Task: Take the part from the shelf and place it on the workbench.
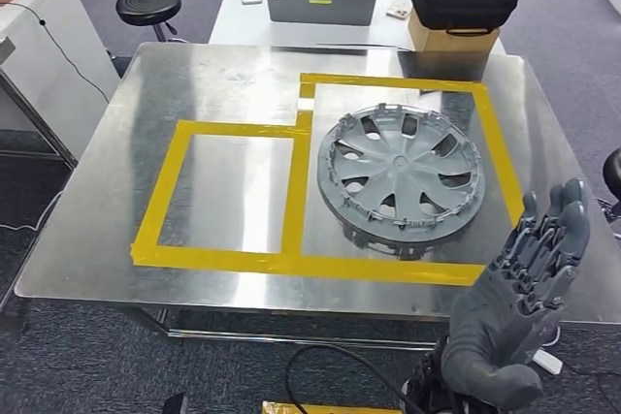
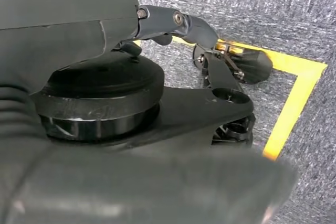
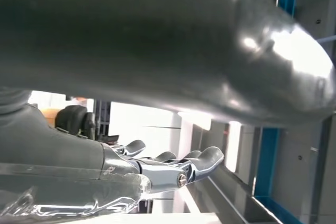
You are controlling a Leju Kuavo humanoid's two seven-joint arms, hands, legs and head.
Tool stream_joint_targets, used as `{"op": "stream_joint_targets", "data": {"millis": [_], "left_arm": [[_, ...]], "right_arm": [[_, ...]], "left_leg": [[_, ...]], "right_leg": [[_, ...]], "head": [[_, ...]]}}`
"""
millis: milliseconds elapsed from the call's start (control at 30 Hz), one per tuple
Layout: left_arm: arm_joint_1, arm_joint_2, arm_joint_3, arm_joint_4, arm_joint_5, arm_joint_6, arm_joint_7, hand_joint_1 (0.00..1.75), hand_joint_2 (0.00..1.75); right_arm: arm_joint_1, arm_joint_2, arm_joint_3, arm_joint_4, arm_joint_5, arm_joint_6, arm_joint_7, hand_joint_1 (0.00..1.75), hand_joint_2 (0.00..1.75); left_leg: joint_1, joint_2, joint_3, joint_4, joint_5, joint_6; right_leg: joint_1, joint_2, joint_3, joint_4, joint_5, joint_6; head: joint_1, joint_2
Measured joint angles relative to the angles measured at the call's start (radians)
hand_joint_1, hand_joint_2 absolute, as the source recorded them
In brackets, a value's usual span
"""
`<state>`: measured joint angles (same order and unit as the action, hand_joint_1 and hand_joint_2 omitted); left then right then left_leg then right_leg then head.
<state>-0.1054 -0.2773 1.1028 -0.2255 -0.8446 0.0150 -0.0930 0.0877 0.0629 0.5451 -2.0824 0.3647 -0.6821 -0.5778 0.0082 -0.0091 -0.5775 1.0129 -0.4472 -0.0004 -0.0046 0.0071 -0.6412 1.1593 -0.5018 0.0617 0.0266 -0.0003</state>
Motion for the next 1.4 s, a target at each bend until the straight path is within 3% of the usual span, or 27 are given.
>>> {"op": "stream_joint_targets", "data": {"millis": [67, 200, 233, 300, 367, 400, 433, 467, 533, 567, 600, 700, 733, 767, 833, 867, 900, 933, 967, 1033, 1100, 1133, 1200, 1233, 1267, 1367, 1400], "left_arm": [[0.0, 0.0, 0.002, 0.0, -0.003, -0.002, 0.0, 0.0, 1.75], [-0.001, 0.002, 0.003, 0.0, -0.006, -0.006, 0.0, 0.0, 1.75], [-0.001, 0.002, 0.003, 0.0, -0.006, -0.006, 0.0, 0.0, 1.75], [-0.001, 0.002, 0.003, 0.0, -0.006, -0.008, 0.0, 0.0, 1.75], [-0.001, 0.003, 0.003, 0.0, -0.006, -0.009, 0.0, 0.0, 1.75], [-0.001, 0.004, 0.004, 0.0, -0.007, -0.01, -0.001, 0.0, 1.75], [-0.001, 0.004, 0.004, 0.0, -0.007, -0.01, -0.001, 0.0, 1.75], [-0.002, 0.004, 0.004, 0.0, -0.009, -0.011, -0.003, 0.0, 1.75], [-0.006, 0.004, 0.004, 0.0, -0.012, -0.011, -0.005, 0.0, 1.75], [-0.009, 0.004, 0.003, 0.0, -0.013, -0.011, -0.006, 0.0, 1.75], [-0.011, 0.004, 0.003, 0.0, -0.013, -0.011, -0.006, 0.0, 1.75], [-0.005, 0.004, 0.004, 0.0, -0.013, -0.011, -0.006, 0.0, 1.75], [-0.003, 0.004, 0.004, 0.0, -0.013, -0.01, -0.006, 0.0, 1.75], [-0.002, 0.004, 0.004, 0.0, -0.013, -0.01, -0.006, 0.0, 1.75], [-0.003, 0.003, 0.004, 0.0, -0.013, -0.01, -0.006, 0.0, 1.75], [-0.003, 0.004, 0.004, 0.0, -0.013, -0.01, -0.006, 0.0, 1.75], [-0.003, 0.004, 0.004, 0.0, -0.013, -0.01, -0.006, 0.0, 1.75], [-0.003, 0.004, 0.004, 0.0, -0.013, -0.01, -0.006, 0.0, 1.75], [-0.002, 0.003, 0.004, 0.0, -0.013, -0.01, -0.006, 0.0, 1.75], [-0.003, 0.003, 0.004, 0.0, -0.013, -0.01, -0.006, 0.0, 1.75], [-0.003, 0.004, 0.004, 0.0, -0.013, -0.01, -0.006, 0.0, 1.75], [-0.003, 0.004, 0.004, 0.0, -0.013, -0.01, -0.006, 0.0, 1.75], [-0.003, 0.004, 0.004, 0.0, -0.013, -0.01, -0.006, 0.0, 1.75], [-0.003, 0.004, 0.004, 0.0, -0.013, -0.01, -0.006, 0.0, 1.75], [-0.003, 0.004, 0.004, 0.0, -0.013, -0.009, -0.006, 0.0, 1.75], [-0.003, 0.005, 0.004, 0.0, -0.013, -0.008, -0.006, 0.0, 1.75], [-0.003, 0.005, 0.004, 0.0, -0.013, -0.008, -0.006, 0.0, 1.75]], "right_arm": [[-0.004, 0.0, 0.0, 0.005, 0.003, 0.0, 0.007, 0.0, 0.0], [-0.009, -0.001, 0.001, 0.016, 0.006, 0.0, 0.011, 0.0, 0.0], [-0.011, -0.001, 0.001, 0.018, 0.006, 0.0, 0.011, 0.0, 0.0], [-0.014, -0.001, 0.002, 0.021, 0.007, 0.0, 0.013, 0.0, 0.0], [-0.015, -0.001, 0.002, 0.024, 0.011, 0.0, 0.017, 0.0, 0.0], [-0.016, -0.001, 0.003, 0.026, 0.013, 0.0, 0.02, 0.0, 0.0], [-0.017, -0.001, 0.004, 0.028, 0.016, 0.0, 0.024, 0.0, 0.0], [-0.018, -0.002, 0.005, 0.03, 0.019, 0.0, 0.027, 0.0, 0.0], [-0.02, -0.002, 0.007, 0.031, 0.023, 0.0, 0.03, 0.0, 0.0], [-0.02, -0.002, 0.008, 0.031, 0.025, 0.0, 0.031, 0.0, 0.0], [-0.021, -0.002, 0.008, 0.032, 0.027, 0.0, 0.031, 0.0, 0.0], [-0.021, -0.003, 0.009, 0.036, 0.03, 0.0, 0.032, 0.0, 0.0], [-0.021, -0.004, 0.009, 0.037, 0.03, 0.0, 0.032, 0.0, 0.0], [-0.02, -0.004, 0.009, 0.037, 0.031, 0.0, 0.032, 0.0, 0.0], [-0.02, -0.006, 0.009, 0.039, 0.031, 0.0, 0.033, 0.0, 0.0], [-0.021, -0.007, 0.009, 0.039, 0.031, 0.0, 0.034, 0.0, 0.0], [-0.02, -0.008, 0.009, 0.041, 0.031, 0.0, 0.034, 0.0, 0.0], [-0.02, -0.009, 0.009, 0.042, 0.031, 0.0, 0.035, 0.0, 0.0], [-0.02, -0.01, 0.009, 0.043, 0.031, 0.0, 0.035, 0.0, 0.0], [-0.023, -0.01, 0.009, 0.045, 0.031, 0.0, 0.035, 0.0, 0.0], [-0.027, -0.01, 0.009, 0.045, 0.031, 0.0, 0.035, 0.0, 0.0], [-0.028, -0.01, 0.009, 0.045, 0.032, 0.0, 0.035, 0.0, 0.0], [-0.029, -0.011, 0.009, 0.046, 0.032, 0.0, 0.035, 0.0, 0.0], [-0.03, -0.011, 0.009, 0.046, 0.032, 0.0, 0.035, 0.0, 0.0], [-0.031, -0.011, 0.009, 0.046, 0.032, 0.0, 0.035, 0.0, 0.0], [-0.031, -0.011, 0.009, 0.046, 0.032, 0.0, 0.035, 0.0, 0.0], [-0.031, -0.011, 0.01, 0.047, 0.032, 0.0, 0.035, 0.0, 0.0]], "left_leg": [[-0.003, -0.002, -0.003, 0.002, 0.003, -0.009], [-0.003, -0.002, -0.011, 0.003, 0.005, -0.033], [-0.003, -0.002, -0.018, 0.019, -0.014, -0.038], [-0.002, -0.001, -0.054, 0.108, -0.087, -0.046], [-0.002, -0.001, -0.095, 0.226, -0.156, -0.049], [-0.002, -0.001, -0.099, 0.255, -0.167, -0.049], [-0.002, -0.001, -0.084, 0.247, -0.159, -0.047], [-0.002, -0.001, -0.051, 0.204, -0.139, -0.044], [-0.004, -0.001, 0.041, 0.068, -0.099, -0.037], [-0.005, -0.001, 0.072, 0.017, -0.088, -0.032], [-0.007, -0.002, 0.087, -0.012, -0.082, -0.026], [-0.012, -0.001, 0.074, -0.023, -0.056, -0.006], [-0.011, 0.001, 0.067, -0.025, -0.044, 0.001], [-0.009, 0.003, 0.057, -0.027, -0.032, 0.007], [-0.009, 0.005, 0.033, -0.026, -0.011, 0.013], [-0.009, 0.006, 0.02, -0.026, -0.001, 0.013], [-0.009, 0.007, 0.005, -0.025, 0.01, 0.013], [-0.008, 0.008, -0.01, -0.024, 0.021, 0.011], [-0.008, 0.008, -0.024, -0.024, 0.032, 0.008], [-0.007, 0.007, -0.045, -0.022, 0.051, 0.0], [-0.009, 0.006, -0.053, -0.019, 0.067, -0.012], [-0.009, 0.006, -0.055, -0.02, 0.075, -0.018], [-0.007, 0.006, -0.057, -0.021, 0.085, -0.03], [-0.005, 0.006, -0.062, -0.014, 0.072, -0.036], [-0.004, 0.006, -0.07, 0.008, 0.04, -0.04], [-0.004, 0.006, -0.113, 0.173, -0.108, -0.048], [-0.004, 0.006, -0.12, 0.223, -0.127, -0.049]], "right_leg": [[0.001, 0.003, 0.05, -0.098, 0.034, -0.007], [0.003, 0.005, 0.048, -0.116, 0.051, -0.032], [0.001, 0.003, 0.045, -0.118, 0.056, -0.04], [-0.001, 0.0, 0.031, -0.12, 0.068, -0.051], [0.001, -0.002, 0.011, -0.12, 0.082, -0.054], [0.001, -0.002, 0.0, -0.12, 0.09, -0.053], [0.002, -0.002, -0.01, -0.12, 0.099, -0.053], [0.002, -0.002, -0.02, -0.12, 0.108, -0.051], [0.004, -0.001, -0.037, -0.117, 0.126, -0.045], [0.005, -0.002, -0.044, -0.117, 0.135, -0.039], [0.005, -0.002, -0.047, -0.12, 0.144, -0.033], [0.0, -0.003, -0.052, -0.134, 0.167, -0.015], [-0.002, -0.003, -0.058, -0.124, 0.15, -0.01], [-0.003, -0.003, -0.069, -0.095, 0.114, -0.005], [-0.004, -0.003, -0.098, 0.021, 0.008, 0.002], [-0.004, -0.003, -0.108, 0.088, -0.032, 0.005], [-0.004, -0.003, -0.108, 0.135, -0.05, 0.006], [-0.004, -0.003, -0.092, 0.151, -0.046, 0.007], [-0.005, -0.003, -0.058, 0.13, -0.026, 0.008], [-0.006, -0.003, 0.056, -0.002, 0.002, 0.01], [-0.005, 0.0, 0.14, -0.122, -0.01, 0.004], [-0.002, 0.001, 0.154, -0.148, -0.02, -0.002], [0.0, 0.0, 0.142, -0.153, -0.011, -0.021], [0.0, -0.001, 0.134, -0.152, -0.002, -0.032], [-0.001, -0.003, 0.126, -0.154, 0.009, -0.041], [0.0, -0.004, 0.087, -0.153, 0.046, -0.054], [0.001, -0.004, 0.07, -0.152, 0.058, -0.054]], "head": [[-0.001, 0.0], [-0.002, 0.0], [-0.003, 0.0], [-0.005, 0.0], [-0.006, 0.0], [-0.006, 0.0], [-0.006, 0.0], [-0.006, 0.0], [-0.006, 0.0], [-0.006, 0.0], [-0.006, 0.0], [-0.007, 0.0], [-0.006, 0.0], [-0.005, 0.0], [-0.004, 0.0], [-0.004, 0.0], [-0.004, 0.0], [-0.004, 0.0], [-0.004, 0.0], [-0.003, 0.0], [-0.003, 0.0], [-0.003, 0.0], [-0.001, 0.0], [-0.003, 0.0], [-0.005, 0.0], [-0.012, 0.0], [-0.012, 0.0]]}}
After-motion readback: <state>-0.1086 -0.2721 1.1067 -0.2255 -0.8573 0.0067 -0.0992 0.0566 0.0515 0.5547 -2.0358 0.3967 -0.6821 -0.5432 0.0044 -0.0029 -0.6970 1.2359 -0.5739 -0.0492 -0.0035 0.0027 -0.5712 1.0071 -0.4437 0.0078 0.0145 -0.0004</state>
